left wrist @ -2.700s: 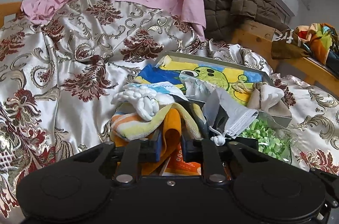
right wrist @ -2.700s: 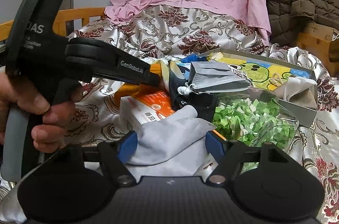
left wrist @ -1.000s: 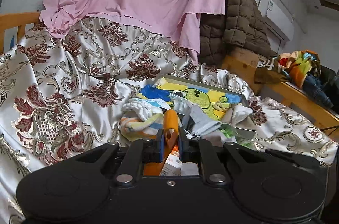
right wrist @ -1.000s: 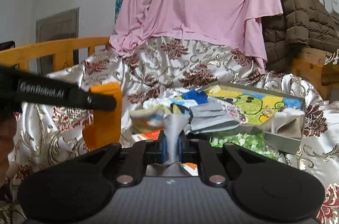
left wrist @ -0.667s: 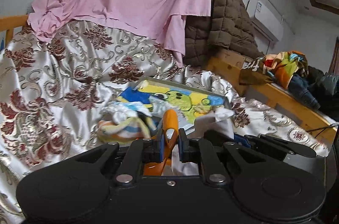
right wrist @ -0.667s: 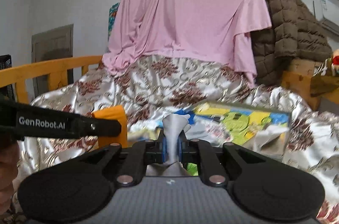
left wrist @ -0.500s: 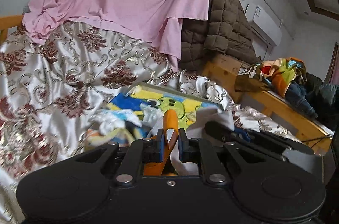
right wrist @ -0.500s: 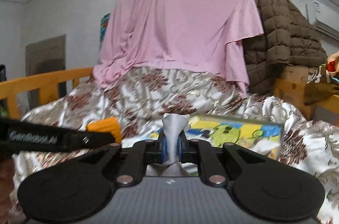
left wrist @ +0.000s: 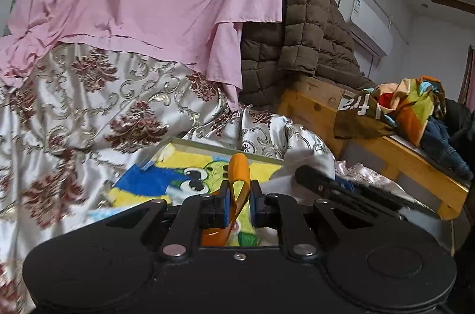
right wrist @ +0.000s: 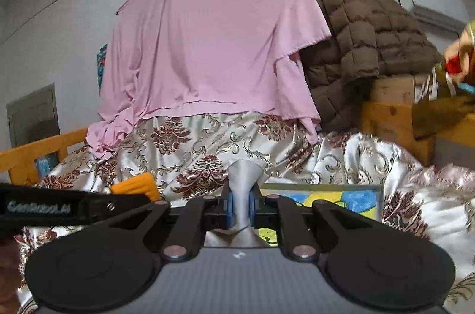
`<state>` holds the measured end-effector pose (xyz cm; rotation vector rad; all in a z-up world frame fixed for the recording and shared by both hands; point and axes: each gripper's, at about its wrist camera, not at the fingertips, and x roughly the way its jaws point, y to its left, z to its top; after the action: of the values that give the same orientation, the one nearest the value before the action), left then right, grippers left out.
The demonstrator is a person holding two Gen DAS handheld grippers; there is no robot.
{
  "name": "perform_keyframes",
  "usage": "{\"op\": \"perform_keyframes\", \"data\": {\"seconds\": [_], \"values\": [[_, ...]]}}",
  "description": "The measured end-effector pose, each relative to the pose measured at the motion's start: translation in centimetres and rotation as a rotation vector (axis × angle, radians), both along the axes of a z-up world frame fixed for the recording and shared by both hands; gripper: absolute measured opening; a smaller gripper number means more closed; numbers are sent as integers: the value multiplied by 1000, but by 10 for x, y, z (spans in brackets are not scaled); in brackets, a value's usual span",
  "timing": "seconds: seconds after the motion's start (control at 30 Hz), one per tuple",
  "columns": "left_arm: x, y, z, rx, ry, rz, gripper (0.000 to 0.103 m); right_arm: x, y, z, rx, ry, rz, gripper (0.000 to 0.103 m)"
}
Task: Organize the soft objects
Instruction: 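Carry the grey cloth into the tray with right tool while left drops orange item there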
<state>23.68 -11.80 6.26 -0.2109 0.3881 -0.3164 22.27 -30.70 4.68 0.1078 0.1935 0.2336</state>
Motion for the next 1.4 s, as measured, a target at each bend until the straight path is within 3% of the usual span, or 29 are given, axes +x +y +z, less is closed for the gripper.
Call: {"op": "perform_keyframes", "data": {"seconds": [0.37,0.7,1.13,1.2,1.4], "values": [[70,-41,-19,-39,52,-1,13,42,-44,-27,93,65,-93,12],[82,-72,-41,-7,97,-24,14,52,-49,-37,73,162,-139,15],[103,-59,-61,24,201,33,19,61,-50,-52,18,240,-184,17],[105,-60,-64,19,212,25,20,63,-50,-54,11,252,-191,20],[107,-66,-69,7,229,-1,28,64,-59,-58,34,274,-196,42]]}}
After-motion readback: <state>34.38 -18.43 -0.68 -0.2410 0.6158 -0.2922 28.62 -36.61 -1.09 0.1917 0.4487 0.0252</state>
